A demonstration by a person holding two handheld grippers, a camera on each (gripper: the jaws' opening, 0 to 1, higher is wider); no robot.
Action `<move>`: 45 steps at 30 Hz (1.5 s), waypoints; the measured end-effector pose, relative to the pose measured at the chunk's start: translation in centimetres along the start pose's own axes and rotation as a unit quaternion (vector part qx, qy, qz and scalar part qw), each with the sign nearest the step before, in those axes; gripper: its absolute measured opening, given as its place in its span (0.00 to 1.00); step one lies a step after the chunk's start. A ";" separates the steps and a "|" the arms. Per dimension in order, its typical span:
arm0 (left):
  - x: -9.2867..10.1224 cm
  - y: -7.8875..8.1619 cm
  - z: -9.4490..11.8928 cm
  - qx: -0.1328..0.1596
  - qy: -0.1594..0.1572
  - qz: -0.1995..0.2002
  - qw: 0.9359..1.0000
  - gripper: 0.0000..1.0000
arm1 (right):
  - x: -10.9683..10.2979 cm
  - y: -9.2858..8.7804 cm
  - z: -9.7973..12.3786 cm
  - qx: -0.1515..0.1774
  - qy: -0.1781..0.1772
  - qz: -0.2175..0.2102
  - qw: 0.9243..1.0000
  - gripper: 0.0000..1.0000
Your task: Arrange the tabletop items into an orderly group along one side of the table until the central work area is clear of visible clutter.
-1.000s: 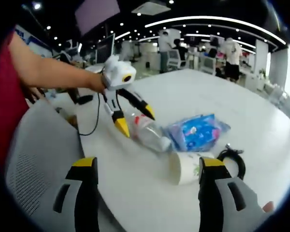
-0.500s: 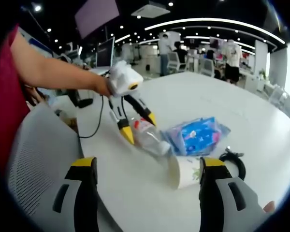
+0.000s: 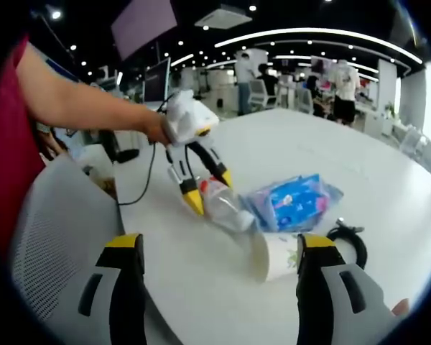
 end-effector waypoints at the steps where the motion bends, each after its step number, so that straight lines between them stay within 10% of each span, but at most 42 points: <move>1: 0.0 -0.1 -0.1 -0.004 0.001 -0.004 1.000 0.44 | 0.0 0.0 0.0 0.001 0.000 0.000 1.000 0.86; 18: -0.1 -0.2 -0.4 -0.034 0.006 -0.028 0.999 0.41 | 0.0 0.1 0.1 0.004 0.000 -0.002 1.000 0.86; 45: 0.1 -0.9 1.0 0.036 0.036 0.000 0.999 0.36 | -0.2 0.4 -0.1 -0.002 0.003 0.007 1.000 0.87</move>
Point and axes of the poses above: the point that each gripper's makers call its tool centre point, and the gripper's own axes: z roughly backward along the fingers, x roughly to its right, y roughly out of its top, the point moved 2 cm from there along z, roughly backward along the fingers, and after that the axes turned 4 degrees about -y, right-handed, at the moved point
